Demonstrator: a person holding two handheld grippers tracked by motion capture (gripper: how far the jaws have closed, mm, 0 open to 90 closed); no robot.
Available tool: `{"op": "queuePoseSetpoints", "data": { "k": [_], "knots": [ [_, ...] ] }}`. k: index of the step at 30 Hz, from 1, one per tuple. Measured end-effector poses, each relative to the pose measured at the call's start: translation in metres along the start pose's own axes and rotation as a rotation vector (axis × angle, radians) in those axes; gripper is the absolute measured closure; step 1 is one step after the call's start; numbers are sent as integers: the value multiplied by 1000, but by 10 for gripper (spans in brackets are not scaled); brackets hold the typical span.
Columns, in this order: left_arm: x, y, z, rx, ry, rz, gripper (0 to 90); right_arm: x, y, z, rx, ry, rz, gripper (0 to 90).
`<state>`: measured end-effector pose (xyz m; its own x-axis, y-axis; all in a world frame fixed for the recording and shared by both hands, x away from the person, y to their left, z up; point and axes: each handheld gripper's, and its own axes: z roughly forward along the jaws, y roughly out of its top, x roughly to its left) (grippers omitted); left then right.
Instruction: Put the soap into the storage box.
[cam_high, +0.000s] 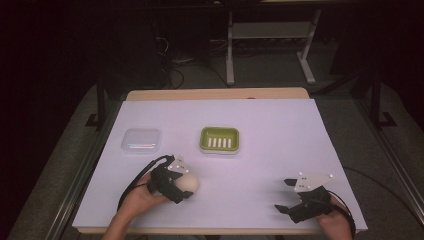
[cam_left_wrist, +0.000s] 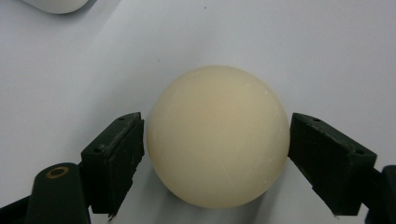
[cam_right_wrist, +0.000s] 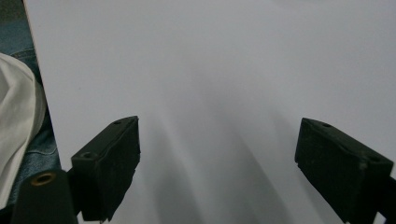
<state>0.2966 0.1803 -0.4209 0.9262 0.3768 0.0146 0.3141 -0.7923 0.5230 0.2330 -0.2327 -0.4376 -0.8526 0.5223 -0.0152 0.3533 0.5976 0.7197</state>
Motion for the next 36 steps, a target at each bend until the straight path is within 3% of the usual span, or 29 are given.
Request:
{"op": "queuePoseSetpoints", "data": {
  "k": [12,36],
  "knots": [
    [1,4,12,64,9,17,210,0,1,0,-2,4,0,134],
    [1,11,14,74,-13,22,247,-2,0,-1,-10,6,6,134]
  ]
}}
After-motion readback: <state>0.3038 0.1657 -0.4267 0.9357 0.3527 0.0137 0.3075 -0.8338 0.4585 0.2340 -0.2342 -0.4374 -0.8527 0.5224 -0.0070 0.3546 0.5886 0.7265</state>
